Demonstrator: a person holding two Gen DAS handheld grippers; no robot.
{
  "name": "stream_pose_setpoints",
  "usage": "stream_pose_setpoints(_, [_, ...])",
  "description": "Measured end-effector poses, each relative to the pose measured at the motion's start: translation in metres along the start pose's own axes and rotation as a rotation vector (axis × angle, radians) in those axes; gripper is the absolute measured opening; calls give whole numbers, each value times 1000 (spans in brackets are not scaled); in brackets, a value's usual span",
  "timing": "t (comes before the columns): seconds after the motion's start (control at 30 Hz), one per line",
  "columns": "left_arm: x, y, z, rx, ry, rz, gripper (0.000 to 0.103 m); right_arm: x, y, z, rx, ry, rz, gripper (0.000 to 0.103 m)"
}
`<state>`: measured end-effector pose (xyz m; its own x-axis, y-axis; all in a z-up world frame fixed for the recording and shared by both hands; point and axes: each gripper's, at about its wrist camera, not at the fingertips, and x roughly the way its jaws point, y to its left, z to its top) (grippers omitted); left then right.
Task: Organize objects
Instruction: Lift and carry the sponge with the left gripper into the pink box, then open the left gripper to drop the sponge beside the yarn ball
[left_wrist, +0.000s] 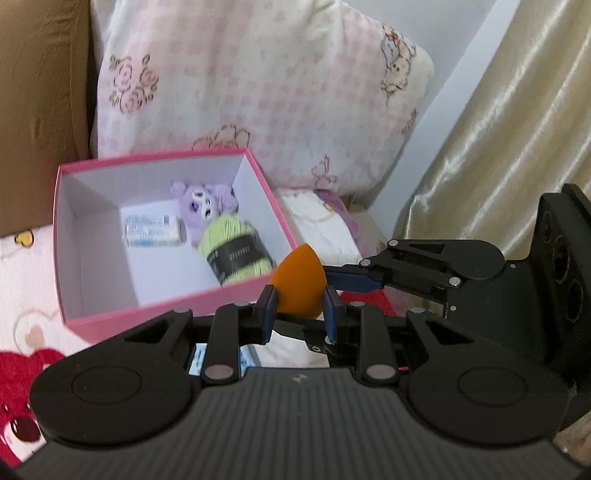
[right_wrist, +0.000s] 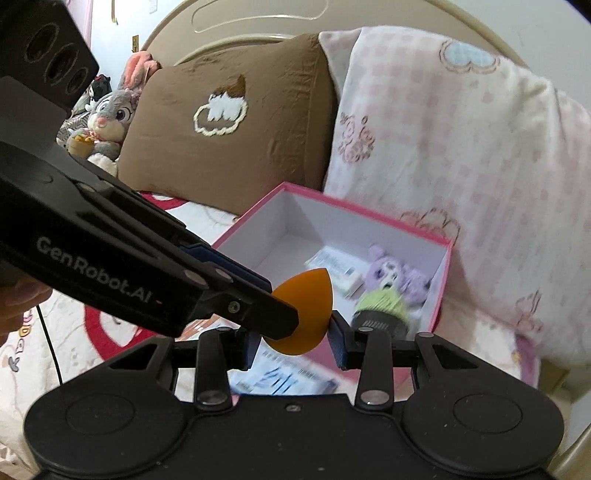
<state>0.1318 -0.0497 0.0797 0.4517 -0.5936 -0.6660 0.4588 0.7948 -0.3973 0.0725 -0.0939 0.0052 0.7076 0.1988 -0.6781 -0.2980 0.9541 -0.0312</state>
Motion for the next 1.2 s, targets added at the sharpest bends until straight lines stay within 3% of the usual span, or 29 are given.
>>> stream_pose_setpoints(0.13, [13,5,31,-49,-5,9,24,9,-18,21,8,11,-25,43])
stream_pose_setpoints(0.3, [26,13,57,-78,-47,3,25,24,-49,50,133,50,-22,43])
stream_pose_setpoints(0.53, [68,42,84,-149,-45,-44,25,60,-81,61,185,72,-55,44])
stream_pose_setpoints(0.7, [114,63,92,-234,-10,-69,27,99,-97,58,173,130,-109,44])
stream_pose_setpoints(0.93, [163,83,92,-266,10,-45,27,148,-107,50,108,196,-169,44])
stream_pose_setpoints(1.2, [192,108,88,-353,16,-73,27,183,-110,45,10,252,-201,45])
